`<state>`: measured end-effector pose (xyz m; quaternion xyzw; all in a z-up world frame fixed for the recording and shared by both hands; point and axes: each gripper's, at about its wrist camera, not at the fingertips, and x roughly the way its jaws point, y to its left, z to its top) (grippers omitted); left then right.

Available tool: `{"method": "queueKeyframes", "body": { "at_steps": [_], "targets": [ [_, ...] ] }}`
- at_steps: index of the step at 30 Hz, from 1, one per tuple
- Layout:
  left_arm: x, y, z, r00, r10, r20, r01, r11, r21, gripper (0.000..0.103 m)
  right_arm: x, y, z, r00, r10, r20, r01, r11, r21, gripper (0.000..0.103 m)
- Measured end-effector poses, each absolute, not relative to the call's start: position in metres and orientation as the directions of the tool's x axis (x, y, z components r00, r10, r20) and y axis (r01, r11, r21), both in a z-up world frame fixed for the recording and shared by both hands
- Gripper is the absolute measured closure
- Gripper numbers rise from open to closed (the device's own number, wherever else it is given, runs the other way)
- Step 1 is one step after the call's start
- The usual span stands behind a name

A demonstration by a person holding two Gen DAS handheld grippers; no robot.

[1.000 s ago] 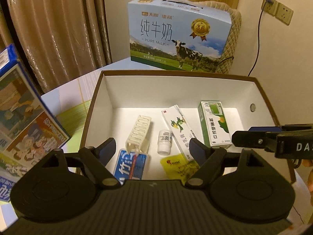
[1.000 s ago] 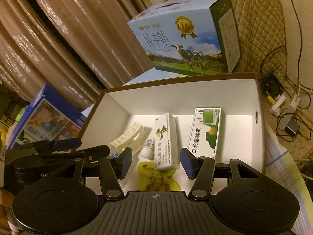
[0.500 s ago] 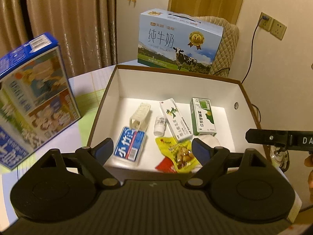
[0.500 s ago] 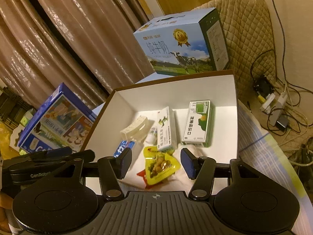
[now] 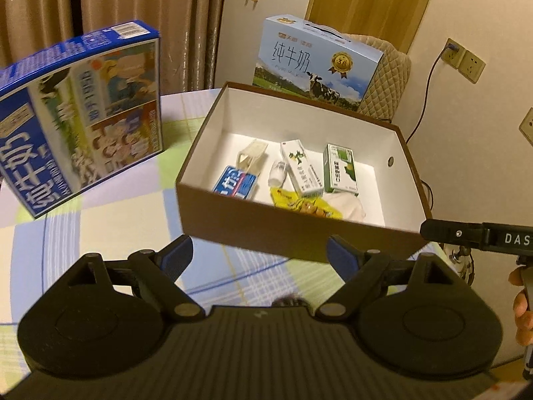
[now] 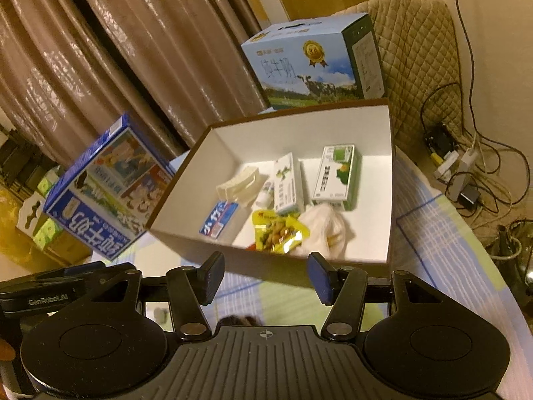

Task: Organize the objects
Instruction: 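Withdraw both grippers from the box toward the toothpaste and scrunchie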

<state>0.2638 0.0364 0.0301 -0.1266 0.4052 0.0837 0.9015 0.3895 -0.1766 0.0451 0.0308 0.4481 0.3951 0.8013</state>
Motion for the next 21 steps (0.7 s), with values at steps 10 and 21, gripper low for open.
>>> {"method": "queueKeyframes", "body": {
  "at_steps": [10,21],
  "targets": [
    [0.210,0.038,0.022,0.649,0.054,-0.759,-0.278,0.946,-0.170,0.018,0.344,-0.175,0.033,0.238,0.646,-0.725,-0.627,0.673,0.393,0.050],
    [0.164,0.051,0.005,0.620,0.074,-0.781,-0.322,0.932,-0.168,0.018,0.300,-0.163,0.012,0.193,0.610,-0.768,-0.658,0.661,0.360,0.050]
  ]
}}
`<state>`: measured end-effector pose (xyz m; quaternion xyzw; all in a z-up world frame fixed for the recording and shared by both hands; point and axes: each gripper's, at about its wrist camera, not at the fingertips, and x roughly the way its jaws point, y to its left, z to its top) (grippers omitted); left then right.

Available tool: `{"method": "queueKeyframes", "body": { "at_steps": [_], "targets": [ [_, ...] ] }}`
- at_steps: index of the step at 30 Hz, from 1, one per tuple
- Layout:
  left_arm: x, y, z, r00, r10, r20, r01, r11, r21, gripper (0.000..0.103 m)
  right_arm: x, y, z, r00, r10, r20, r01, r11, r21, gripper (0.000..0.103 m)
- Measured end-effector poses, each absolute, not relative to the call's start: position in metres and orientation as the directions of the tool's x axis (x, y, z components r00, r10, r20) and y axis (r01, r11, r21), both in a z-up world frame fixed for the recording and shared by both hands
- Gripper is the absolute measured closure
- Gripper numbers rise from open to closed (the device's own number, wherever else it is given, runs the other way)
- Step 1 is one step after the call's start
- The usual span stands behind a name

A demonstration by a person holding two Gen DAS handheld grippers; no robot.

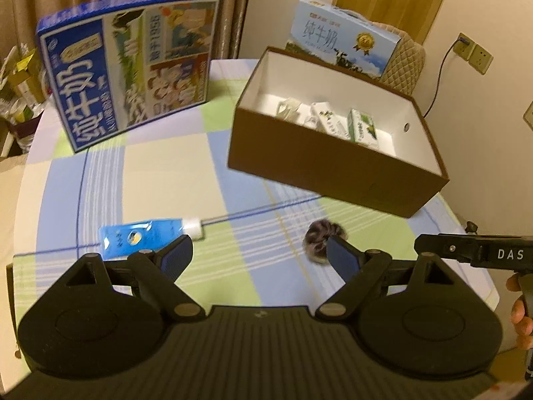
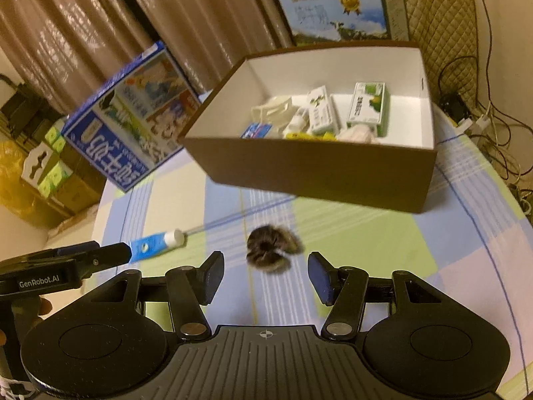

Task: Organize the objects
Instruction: 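Withdraw both grippers from the box toward the toothpaste and scrunchie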

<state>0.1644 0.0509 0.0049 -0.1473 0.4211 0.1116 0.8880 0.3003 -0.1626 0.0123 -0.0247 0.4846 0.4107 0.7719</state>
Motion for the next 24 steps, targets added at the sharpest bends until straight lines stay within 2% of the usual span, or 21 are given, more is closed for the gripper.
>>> {"method": "queueKeyframes", "body": {
  "at_steps": [24],
  "targets": [
    [0.121,0.079,-0.052,0.509,0.135,-0.850,-0.412,0.905,-0.103,0.018,0.268,-0.135,-0.044,0.158,0.478,-0.864,-0.731,0.645,0.223,0.049]
  ]
}}
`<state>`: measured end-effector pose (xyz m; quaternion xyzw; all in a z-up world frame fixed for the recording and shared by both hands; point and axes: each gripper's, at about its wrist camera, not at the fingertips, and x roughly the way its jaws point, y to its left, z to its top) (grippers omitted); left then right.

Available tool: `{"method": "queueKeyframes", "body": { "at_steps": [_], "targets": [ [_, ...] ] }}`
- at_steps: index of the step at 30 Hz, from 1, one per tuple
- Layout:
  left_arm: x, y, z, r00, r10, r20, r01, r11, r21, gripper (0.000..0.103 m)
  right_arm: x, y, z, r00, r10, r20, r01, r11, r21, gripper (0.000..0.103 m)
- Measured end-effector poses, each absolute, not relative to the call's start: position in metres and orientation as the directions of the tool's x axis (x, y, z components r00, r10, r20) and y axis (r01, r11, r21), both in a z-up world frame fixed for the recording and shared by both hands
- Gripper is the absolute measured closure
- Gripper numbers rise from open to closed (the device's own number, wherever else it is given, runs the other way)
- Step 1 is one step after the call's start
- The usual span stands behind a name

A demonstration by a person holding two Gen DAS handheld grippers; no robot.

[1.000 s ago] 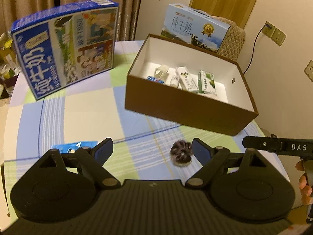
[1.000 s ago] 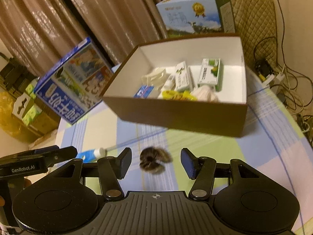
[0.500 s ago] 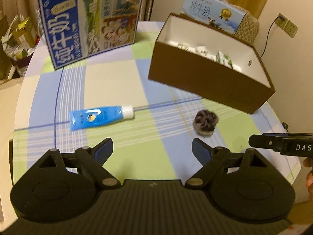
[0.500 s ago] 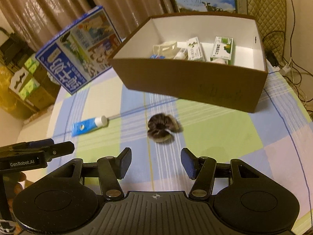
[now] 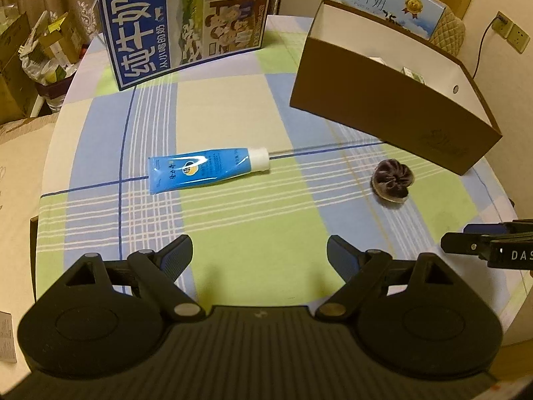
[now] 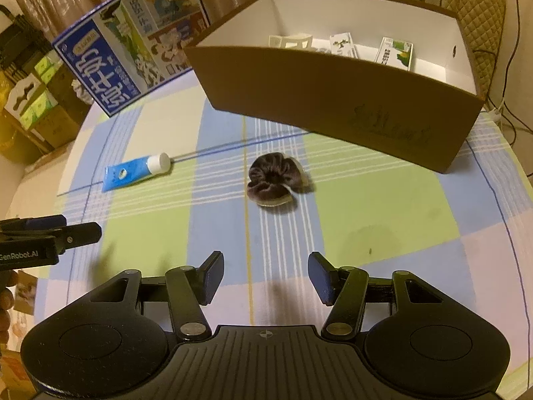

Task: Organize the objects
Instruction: 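Withdraw both grippers from the box toward the toothpaste and scrunchie, then grasp the blue toothpaste tube with the left gripper while the right grasps the brown scrunchie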

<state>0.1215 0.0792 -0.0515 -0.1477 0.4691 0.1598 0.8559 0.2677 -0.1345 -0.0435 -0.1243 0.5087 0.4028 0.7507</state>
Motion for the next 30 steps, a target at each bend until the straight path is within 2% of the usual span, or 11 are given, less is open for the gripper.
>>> {"method": "queueKeyframes", "body": {
  "at_steps": [11,20,30],
  "targets": [
    [0.127,0.092,-0.067,0.488,0.144,-0.861,-0.426,0.900,-0.091,0.018,0.277,-0.120,-0.058,0.180,0.462,-0.869,-0.747,0.639,0.185,0.049],
    [0.140,0.106,-0.077,0.487,0.167,-0.857,-0.423,0.904,-0.065,0.018,0.309,-0.098,-0.072,0.240,0.498,-0.833,-0.757,0.633,0.160,0.049],
    [0.154,0.129,-0.087,0.473,0.209,-0.856,-0.420,0.908,-0.011,0.018,0.328,-0.062,-0.091,0.218,0.526,-0.822,-0.790,0.589,0.168,0.041]
  ]
}}
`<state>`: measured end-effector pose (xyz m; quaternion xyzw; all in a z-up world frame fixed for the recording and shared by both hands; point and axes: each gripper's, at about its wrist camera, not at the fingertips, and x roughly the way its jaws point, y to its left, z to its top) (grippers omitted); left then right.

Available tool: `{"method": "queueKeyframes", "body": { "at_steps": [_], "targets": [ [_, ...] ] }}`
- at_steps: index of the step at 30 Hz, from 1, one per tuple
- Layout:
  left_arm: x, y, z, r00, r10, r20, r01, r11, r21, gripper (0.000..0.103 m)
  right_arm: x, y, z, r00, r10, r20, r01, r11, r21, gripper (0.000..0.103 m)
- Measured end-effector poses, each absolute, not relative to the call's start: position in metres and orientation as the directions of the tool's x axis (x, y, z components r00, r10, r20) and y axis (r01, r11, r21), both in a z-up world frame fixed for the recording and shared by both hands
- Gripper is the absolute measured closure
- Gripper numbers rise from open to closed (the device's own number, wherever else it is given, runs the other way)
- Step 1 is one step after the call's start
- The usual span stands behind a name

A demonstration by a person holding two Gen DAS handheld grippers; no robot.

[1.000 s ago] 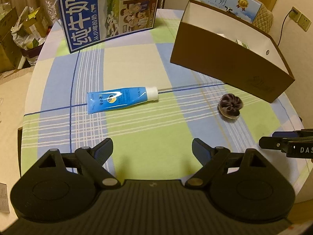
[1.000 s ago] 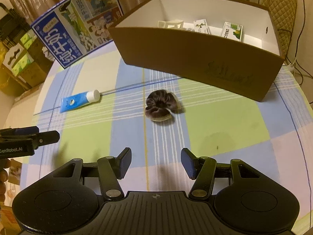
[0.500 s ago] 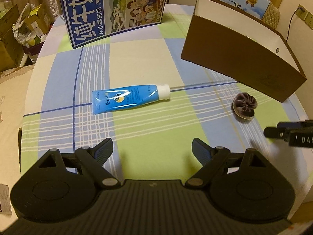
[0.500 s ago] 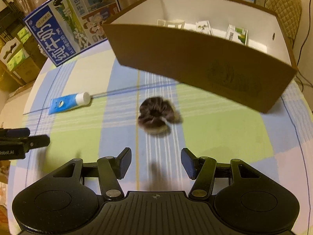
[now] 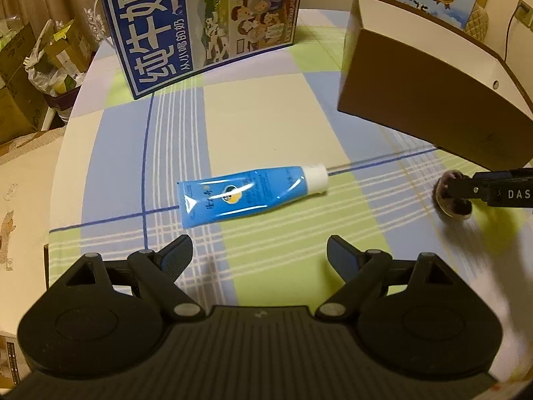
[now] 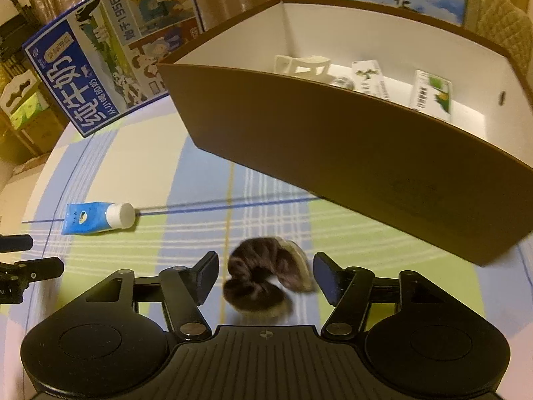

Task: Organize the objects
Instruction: 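Grasp the blue toothpaste tube with the left gripper while the right grasps the brown scrunchie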

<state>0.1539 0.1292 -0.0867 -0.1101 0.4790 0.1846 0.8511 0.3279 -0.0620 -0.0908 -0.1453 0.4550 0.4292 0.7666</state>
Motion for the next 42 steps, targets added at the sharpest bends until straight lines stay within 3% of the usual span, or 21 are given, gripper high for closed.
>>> {"method": "queueKeyframes", "body": {
  "at_steps": [9,13,15,21,27,34,38,42],
  "targets": [
    [0.166,0.133,-0.094,0.491,0.219,-0.843,-0.335,0.941,0.049,0.018,0.311,-0.044,-0.111,0.242,0.453,-0.858,-0.861,0.508,0.025,0.041],
    [0.178,0.135,-0.101,0.509,0.219,-0.832,-0.245,0.964,0.104,0.018,0.314,-0.051,-0.115,0.245,0.446,-0.861,-0.858,0.513,0.021,0.063],
    [0.185,0.138,-0.105,0.516,0.218,-0.829,-0.199,0.971,0.131,0.018,0.318,-0.056,-0.113,0.234,0.454,-0.860,-0.852,0.522,0.043,0.068],
    [0.207,0.148,-0.122,0.523,0.165,-0.836,-0.037,0.985,0.170,0.020,0.324,-0.066,-0.109,0.219,0.458,-0.862,-0.829,0.554,0.083,0.069],
    [0.220,0.153,-0.134,0.483,0.080,-0.872,0.086,0.987,0.139,0.034,0.322,-0.076,-0.108,0.213,0.463,-0.860,-0.817,0.567,0.103,0.069],
    [0.220,0.146,-0.130,0.483,0.032,-0.875,0.072,0.995,0.076,0.056,0.317,-0.088,-0.107,0.217,0.462,-0.860,-0.814,0.572,0.102,0.069],
    [0.216,0.138,-0.129,0.464,0.004,-0.886,-0.013,1.000,-0.003,0.067,0.312,-0.094,-0.107,0.217,0.459,-0.862,-0.814,0.572,0.100,0.069],
    [0.206,0.120,-0.130,0.466,0.027,-0.884,-0.093,0.996,-0.018,0.069,0.307,-0.098,-0.106,0.219,0.456,-0.863,-0.815,0.571,0.094,0.069]
  ]
}}
